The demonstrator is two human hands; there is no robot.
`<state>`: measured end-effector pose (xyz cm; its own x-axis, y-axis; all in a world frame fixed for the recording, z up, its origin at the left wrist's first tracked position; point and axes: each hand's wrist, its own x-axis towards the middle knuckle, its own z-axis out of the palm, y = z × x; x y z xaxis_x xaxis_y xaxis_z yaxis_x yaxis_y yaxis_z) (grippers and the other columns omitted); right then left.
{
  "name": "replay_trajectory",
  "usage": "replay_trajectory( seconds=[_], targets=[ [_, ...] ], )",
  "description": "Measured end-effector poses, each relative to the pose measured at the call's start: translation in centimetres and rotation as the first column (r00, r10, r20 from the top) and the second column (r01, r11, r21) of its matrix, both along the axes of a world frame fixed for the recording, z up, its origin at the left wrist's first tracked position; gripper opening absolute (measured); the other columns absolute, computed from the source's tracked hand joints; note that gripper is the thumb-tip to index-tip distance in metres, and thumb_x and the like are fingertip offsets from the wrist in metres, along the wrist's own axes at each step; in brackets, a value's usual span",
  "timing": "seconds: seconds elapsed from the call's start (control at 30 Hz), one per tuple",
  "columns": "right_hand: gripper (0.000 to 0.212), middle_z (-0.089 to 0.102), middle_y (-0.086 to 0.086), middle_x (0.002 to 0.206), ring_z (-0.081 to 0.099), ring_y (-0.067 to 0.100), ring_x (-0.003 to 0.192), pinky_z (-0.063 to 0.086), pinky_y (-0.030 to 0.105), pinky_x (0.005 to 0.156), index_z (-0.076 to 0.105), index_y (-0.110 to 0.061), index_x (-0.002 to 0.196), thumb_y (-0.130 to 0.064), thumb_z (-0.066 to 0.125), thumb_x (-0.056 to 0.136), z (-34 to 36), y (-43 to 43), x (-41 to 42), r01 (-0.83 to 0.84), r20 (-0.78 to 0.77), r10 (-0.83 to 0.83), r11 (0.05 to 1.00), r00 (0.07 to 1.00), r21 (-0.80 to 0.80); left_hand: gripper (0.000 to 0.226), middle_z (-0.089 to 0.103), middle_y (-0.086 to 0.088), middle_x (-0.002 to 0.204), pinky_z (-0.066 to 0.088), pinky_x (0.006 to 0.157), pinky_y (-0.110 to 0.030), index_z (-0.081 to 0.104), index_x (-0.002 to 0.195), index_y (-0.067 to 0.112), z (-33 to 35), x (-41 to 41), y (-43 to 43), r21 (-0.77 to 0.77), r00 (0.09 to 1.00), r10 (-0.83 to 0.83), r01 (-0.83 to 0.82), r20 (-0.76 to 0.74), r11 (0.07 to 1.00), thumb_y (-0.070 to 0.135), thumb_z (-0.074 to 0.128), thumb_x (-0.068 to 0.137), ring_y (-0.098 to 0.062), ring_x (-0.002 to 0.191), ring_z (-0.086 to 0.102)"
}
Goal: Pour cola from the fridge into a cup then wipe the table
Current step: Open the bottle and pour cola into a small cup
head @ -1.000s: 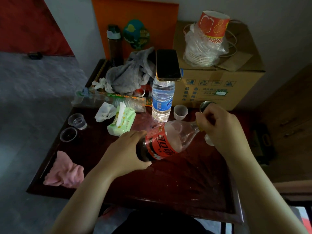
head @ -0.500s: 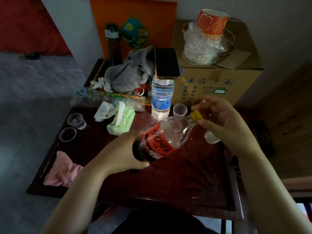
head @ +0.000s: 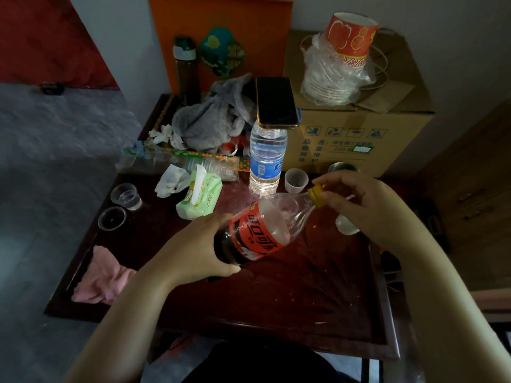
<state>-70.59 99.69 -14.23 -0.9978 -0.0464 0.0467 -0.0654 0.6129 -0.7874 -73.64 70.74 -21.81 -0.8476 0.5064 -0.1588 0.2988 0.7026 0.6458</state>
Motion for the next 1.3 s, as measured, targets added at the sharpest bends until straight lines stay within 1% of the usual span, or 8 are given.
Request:
replay_trajectory(
  seconds=[0.13, 0.2, 0.37, 0.5, 0.7, 0.97, 1.13, 1.3],
  targets=[
    [0.042, 0.066, -0.022, 0.109, 0.061, -0.002, 0.103, 0.046, 0.01, 0.083, 0.061, -0.03, 0.118, -0.007, 0.066, 0.084, 0.4, 0.5, 0.1, -0.125, 0.033, 0.134, 0.971, 0.99, -0.202, 0.061, 0.056, 0.025, 0.099, 0.057, 0.072, -0.032, 0.052, 0.106, 0.046, 0.0, 0.1, 0.0, 0.01, 1.0, 0.005, -0.005, 0.019, 1.0, 0.053, 0.078, 0.052, 0.008, 0.088, 0.058],
    [0.042, 0.066, -0.016, 0.113, 0.06, -0.001, 0.107, 0.049, 0.018, 0.084, 0.057, -0.036, 0.121, -0.026, 0.069, 0.082, 0.5, 0.4, 0.1, -0.054, 0.059, 0.072, 0.963, 0.996, -0.265, 0.061, 0.058, 0.024, 0.098, 0.056, 0.073, -0.035, 0.053, 0.105, 0.044, 0.0, 0.0, 0.0, 0.004, 1.0, 0.007, -0.007, 0.021, 1.0, 0.053, 0.077, 0.051, 0.006, 0.089, 0.058],
    [0.045, 0.064, -0.019, 0.082, 0.061, -0.004, 0.076, 0.046, 0.022, 0.067, 0.062, -0.037, 0.097, -0.071, 0.043, 0.074, 0.1, -0.4, 0.0, 0.128, 0.002, -0.13, 0.979, 0.992, 0.156, 0.06, 0.056, 0.024, 0.099, 0.055, 0.075, -0.035, 0.052, 0.105, 0.044, 0.0, -0.1, 0.2, -0.025, 1.0, 0.001, -0.001, 0.008, 1.0, 0.054, 0.076, 0.051, 0.007, 0.093, 0.055],
    [0.019, 0.066, -0.022, 0.083, 0.061, -0.006, 0.08, 0.046, 0.016, 0.068, 0.064, -0.039, 0.095, -0.051, 0.059, 0.082, -0.4, -0.3, 0.1, 0.081, 0.008, -0.082, 0.992, 0.997, 0.092, 0.063, 0.055, 0.024, 0.101, 0.053, 0.079, -0.035, 0.05, 0.109, 0.046, -0.1, 0.0, 0.2, -0.048, 1.0, 0.004, -0.003, 0.01, 0.999, 0.055, 0.076, 0.052, 0.004, 0.098, 0.053],
    [0.03, 0.066, -0.026, 0.092, 0.063, -0.006, 0.087, 0.044, 0.004, 0.071, 0.065, -0.036, 0.104, -0.016, 0.069, 0.082, -0.7, 0.3, 0.4, -0.021, 0.049, 0.026, 0.995, 0.998, -0.101, 0.062, 0.054, 0.025, 0.1, 0.054, 0.077, -0.033, 0.05, 0.107, 0.046, -0.3, 0.0, 0.2, -0.062, 1.0, 0.015, -0.015, -0.004, 0.998, 0.056, 0.076, 0.051, 0.006, 0.096, 0.053],
    [0.024, 0.068, -0.019, 0.099, 0.062, -0.002, 0.093, 0.048, 0.02, 0.08, 0.065, -0.039, 0.1, -0.023, 0.068, 0.083, -2.3, 0.9, 0.5, 0.146, -0.037, -0.149, 0.986, 0.988, -0.078, 0.057, 0.057, 0.023, 0.095, 0.055, 0.072, -0.034, 0.051, 0.1, 0.046, -1.2, 0.2, 0.0, -0.091, 0.997, 0.079, -0.078, 0.013, 0.993, 0.057, 0.075, 0.05, 0.004, 0.088, 0.057],
    [0.027, 0.063, -0.021, 0.106, 0.057, -0.005, 0.096, 0.045, 0.014, 0.078, 0.063, -0.038, 0.107, -0.023, 0.066, 0.085, -3.7, 1.3, 1.6, 0.172, -0.042, -0.172, 0.985, 0.984, -0.001, 0.039, 0.061, 0.014, 0.08, 0.055, 0.061, -0.032, 0.051, 0.081, 0.036, -1.7, 0.3, -0.1, -0.1, 0.993, 0.115, -0.118, -0.034, 0.988, 0.05, 0.073, 0.053, -0.001, 0.075, 0.059],
    [0.026, 0.061, -0.02, 0.1, 0.055, -0.009, 0.093, 0.04, 0.003, 0.073, 0.065, -0.035, 0.104, -0.019, 0.067, 0.084, -5.3, 1.2, 3.4, 0.179, -0.008, -0.179, 0.984, 0.984, 0.022, 0.048, 0.057, 0.013, 0.095, 0.054, 0.067, -0.032, 0.049, 0.092, 0.038, -2.2, -0.2, -0.6, -0.18, 0.991, 0.132, -0.13, 0.001, 0.975, 0.056, 0.072, 0.055, -0.006, 0.085, 0.059]
  ],
)
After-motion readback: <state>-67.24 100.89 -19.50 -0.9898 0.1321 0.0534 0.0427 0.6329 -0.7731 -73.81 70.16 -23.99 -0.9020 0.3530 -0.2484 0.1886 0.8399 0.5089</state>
